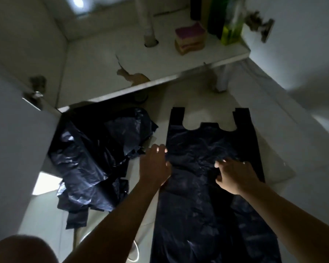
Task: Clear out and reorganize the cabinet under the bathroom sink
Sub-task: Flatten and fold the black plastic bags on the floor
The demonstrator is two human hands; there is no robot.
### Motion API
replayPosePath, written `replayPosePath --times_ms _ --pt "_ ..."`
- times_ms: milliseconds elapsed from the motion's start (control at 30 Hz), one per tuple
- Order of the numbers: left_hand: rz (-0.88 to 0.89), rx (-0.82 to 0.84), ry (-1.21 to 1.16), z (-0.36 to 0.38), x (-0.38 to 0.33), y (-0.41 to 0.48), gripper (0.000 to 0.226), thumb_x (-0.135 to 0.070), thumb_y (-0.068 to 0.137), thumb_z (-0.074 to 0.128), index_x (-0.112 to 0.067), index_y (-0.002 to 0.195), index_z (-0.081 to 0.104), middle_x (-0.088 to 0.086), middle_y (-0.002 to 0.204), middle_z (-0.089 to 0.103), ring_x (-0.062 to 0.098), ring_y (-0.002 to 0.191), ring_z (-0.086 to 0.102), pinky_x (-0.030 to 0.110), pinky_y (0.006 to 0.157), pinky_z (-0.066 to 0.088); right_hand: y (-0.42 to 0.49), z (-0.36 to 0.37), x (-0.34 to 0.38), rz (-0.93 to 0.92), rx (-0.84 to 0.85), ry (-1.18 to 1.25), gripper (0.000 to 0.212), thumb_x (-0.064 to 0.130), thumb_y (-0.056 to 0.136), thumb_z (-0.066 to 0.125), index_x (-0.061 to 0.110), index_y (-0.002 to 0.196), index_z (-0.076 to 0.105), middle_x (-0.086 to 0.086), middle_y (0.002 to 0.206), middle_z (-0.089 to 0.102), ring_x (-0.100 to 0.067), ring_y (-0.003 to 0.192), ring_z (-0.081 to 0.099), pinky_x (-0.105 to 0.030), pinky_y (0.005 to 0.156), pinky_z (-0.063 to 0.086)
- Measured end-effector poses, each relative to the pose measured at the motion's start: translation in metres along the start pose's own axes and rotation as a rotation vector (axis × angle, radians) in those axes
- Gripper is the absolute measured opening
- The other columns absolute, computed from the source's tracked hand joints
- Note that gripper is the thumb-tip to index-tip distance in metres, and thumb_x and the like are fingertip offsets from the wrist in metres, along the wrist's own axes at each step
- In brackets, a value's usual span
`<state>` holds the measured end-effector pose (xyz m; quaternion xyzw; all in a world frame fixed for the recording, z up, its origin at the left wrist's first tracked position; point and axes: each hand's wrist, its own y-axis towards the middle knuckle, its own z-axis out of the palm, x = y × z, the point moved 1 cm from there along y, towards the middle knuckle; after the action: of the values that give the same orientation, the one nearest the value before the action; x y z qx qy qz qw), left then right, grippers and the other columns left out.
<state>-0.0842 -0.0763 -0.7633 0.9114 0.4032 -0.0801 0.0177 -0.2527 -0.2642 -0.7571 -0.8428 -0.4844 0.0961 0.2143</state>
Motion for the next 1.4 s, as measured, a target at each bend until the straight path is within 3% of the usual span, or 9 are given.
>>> replayPosePath --times_ms 233,367,467,567,667,900,1067,1233,1400 --pt "-0.221 -0.147 0.246 -0.066 0.104 -0.025 0.056 -0.051 0.065 0.077 -0.015 0.104 0.058 0.012 0.104 0.058 0.033 0.096 0.054 0.042 0.075 0.043 0.028 -0.041 0.091 -0.207 0.007 0.324 0.041 0.041 0.09 0.062 0.031 0.13 0.055 0.005 0.125 0.063 -0.018 0.112 0.061 -0.035 0.092 0.051" --pt "-0.665 -0.273 -0.254 -0.093 0.14 -0.044 0.066 -0.064 0.067 0.076 -0.012 0.099 0.052 0.011 0.091 0.065 0.033 0.089 0.065 0.038 0.073 0.051 0.043 -0.051 0.161 -0.196 0.082 0.722 0.041 0.033 0.089 0.067 0.026 0.129 0.059 0.001 0.12 0.066 -0.014 0.107 0.062 -0.024 0.084 0.048" --pt "-0.801 -0.125 -0.303 -0.088 0.167 -0.041 0.079 -0.087 0.055 0.062 -0.015 0.085 0.061 0.009 0.084 0.071 0.03 0.086 0.07 0.037 0.078 0.055 0.056 -0.052 0.202 -0.154 0.102 0.995 0.054 0.031 0.092 0.066 0.028 0.143 0.049 -0.004 0.139 0.056 -0.021 0.123 0.056 -0.028 0.086 0.044" --pt "-0.801 -0.086 -0.348 -0.08 0.18 -0.037 0.042 -0.062 0.068 0.071 -0.023 0.072 0.056 0.008 0.093 0.073 0.03 0.093 0.069 0.036 0.083 0.054 0.065 -0.061 0.227 -0.056 0.112 1.243 0.058 0.024 0.097 0.058 0.031 0.151 0.038 -0.014 0.149 0.046 -0.03 0.122 0.057 -0.042 0.095 0.051" --pt "-0.797 -0.1 -0.396 -0.094 0.173 -0.042 0.021 -0.042 0.071 0.068 -0.024 0.069 0.058 0.009 0.093 0.073 0.031 0.094 0.069 0.037 0.084 0.054 0.073 -0.066 0.239 0.088 0.166 1.405 0.054 0.022 0.099 0.054 0.03 0.15 0.039 -0.012 0.13 0.058 -0.022 0.101 0.061 -0.043 0.091 0.054" --pt "-0.728 -0.18 -0.246 -0.134 0.169 -0.051 0.02 -0.024 0.089 0.06 -0.007 0.094 0.068 0.018 0.103 0.067 0.038 0.1 0.065 0.037 0.079 0.049 0.078 -0.065 0.245 0.306 0.12 1.66 0.027 0.016 0.101 0.051 0.026 0.123 0.061 -0.004 0.12 0.061 -0.024 0.109 0.058 -0.031 0.065 0.053" --pt "-0.722 -0.183 -0.181 -0.147 0.189 -0.055 0.024 -0.023 0.091 0.058 -0.004 0.103 0.067 0.023 0.108 0.065 0.044 0.101 0.063 0.042 0.084 0.051 0.076 -0.068 0.256 0.328 0.127 1.744 0.031 0.012 0.1 0.048 0.019 0.127 0.063 -0.005 0.089 0.06 -0.02 0.091 0.058 -0.038 0.079 0.051" --pt "-0.691 -0.185 -0.155 -0.157 0.198 -0.058 0.024 -0.02 0.092 0.058 -0.002 0.107 0.061 0.025 0.112 0.061 0.046 0.104 0.061 0.044 0.087 0.05 0.075 -0.075 0.252 0.167 0.051 1.632 0.038 0.01 0.103 0.041 0.01 0.139 0.053 -0.005 0.091 0.059 -0.024 0.096 0.054 -0.049 0.104 0.045" --pt "-0.718 -0.205 -0.205 -0.172 0.191 -0.06 0.026 -0.029 0.092 0.058 -0.01 0.107 0.069 0.019 0.11 0.066 0.041 0.101 0.063 0.04 0.084 0.051 0.059 -0.085 0.249 -0.116 0.069 1.197 0.04 0.02 0.096 0.061 0.023 0.135 0.057 -0.006 0.125 0.063 -0.026 0.109 0.062 -0.039 0.092 0.052"
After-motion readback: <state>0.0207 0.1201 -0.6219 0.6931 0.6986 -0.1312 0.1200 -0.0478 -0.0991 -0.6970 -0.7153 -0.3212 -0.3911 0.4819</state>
